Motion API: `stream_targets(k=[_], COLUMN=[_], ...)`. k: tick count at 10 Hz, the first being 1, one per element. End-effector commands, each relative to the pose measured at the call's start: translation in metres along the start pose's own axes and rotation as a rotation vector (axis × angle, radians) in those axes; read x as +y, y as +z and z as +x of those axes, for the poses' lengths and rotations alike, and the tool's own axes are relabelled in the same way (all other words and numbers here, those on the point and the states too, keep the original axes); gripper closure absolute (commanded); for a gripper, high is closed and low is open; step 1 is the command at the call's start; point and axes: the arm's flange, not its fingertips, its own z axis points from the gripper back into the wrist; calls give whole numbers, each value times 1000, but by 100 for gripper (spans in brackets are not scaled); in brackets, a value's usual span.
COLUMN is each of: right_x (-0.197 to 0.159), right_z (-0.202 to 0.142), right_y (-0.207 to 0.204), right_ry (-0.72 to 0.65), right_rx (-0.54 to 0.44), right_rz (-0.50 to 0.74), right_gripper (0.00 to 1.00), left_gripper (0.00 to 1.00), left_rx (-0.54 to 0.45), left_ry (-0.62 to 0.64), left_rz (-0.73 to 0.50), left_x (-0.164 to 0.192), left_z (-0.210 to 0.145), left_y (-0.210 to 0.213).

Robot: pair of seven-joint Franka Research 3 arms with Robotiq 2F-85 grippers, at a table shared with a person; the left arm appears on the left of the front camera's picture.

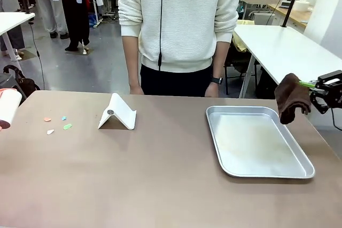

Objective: Clean the surface of the table.
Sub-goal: If a person points to the right, clean the right side of the table with your right hand, and if they point to the left, clean the left side with your left hand, then clean the area not pointed to by the person.

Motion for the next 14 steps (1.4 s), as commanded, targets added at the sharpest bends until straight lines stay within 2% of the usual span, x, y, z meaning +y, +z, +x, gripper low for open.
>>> stream_targets(k=[1, 14], right_x=[9, 9], right_z=[-6, -6], right_y=[2, 2], right_ry=[-6, -6], right_rx=[20, 20], right_rz=[20, 20], right_gripper=[100, 100], left_gripper=[100, 100], left_rx=[7, 7], left_ry=[-17, -17], left_rz=[2, 2], left_x=[-4, -4], left_z=[-2, -2], left_y=[0, 0])
